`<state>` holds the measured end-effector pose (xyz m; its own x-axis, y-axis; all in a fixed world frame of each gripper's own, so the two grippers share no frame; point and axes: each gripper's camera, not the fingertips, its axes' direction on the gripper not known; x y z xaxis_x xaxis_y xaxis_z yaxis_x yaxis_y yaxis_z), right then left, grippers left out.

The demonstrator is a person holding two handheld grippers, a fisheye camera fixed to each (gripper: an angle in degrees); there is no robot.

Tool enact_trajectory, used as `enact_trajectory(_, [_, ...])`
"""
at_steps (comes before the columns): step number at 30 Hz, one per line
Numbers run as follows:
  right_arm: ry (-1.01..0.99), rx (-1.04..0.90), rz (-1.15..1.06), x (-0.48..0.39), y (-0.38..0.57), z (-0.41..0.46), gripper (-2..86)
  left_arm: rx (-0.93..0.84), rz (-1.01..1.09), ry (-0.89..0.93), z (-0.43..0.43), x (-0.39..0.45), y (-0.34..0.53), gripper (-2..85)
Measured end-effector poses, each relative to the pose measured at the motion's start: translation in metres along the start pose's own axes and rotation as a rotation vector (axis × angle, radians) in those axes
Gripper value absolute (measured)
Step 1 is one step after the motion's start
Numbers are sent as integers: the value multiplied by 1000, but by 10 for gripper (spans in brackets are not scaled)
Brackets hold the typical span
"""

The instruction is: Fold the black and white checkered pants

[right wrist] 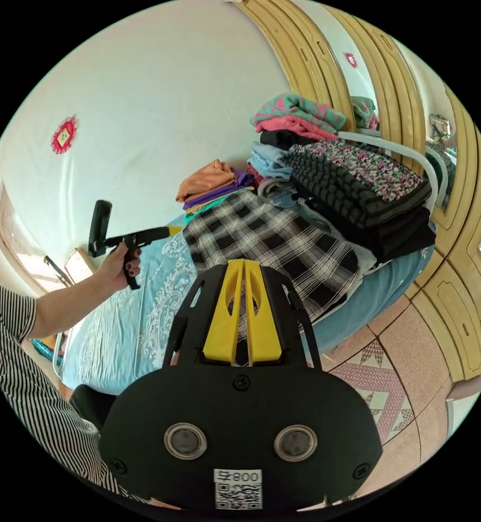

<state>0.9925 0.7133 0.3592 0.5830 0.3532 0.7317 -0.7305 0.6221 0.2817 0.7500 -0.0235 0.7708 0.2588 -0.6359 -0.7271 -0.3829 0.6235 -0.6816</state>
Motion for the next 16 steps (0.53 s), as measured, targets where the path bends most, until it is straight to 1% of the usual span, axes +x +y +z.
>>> enact_trajectory(4, [155,83,-32,14,-59,-3,13,2,-31,67,-26,-5,45,3])
enact_trajectory(8, [183,65,-19,29,-125,10,38,-88,-46,58,-46,-5,96,2])
enact_trajectory(11, [215,38,9,35,-157,23,60,-126,-85,52,-64,-4,135,2])
enact_trajectory(16, [339,-54,13,32,-181,54,71,-172,-187,88,-87,-5,190,2])
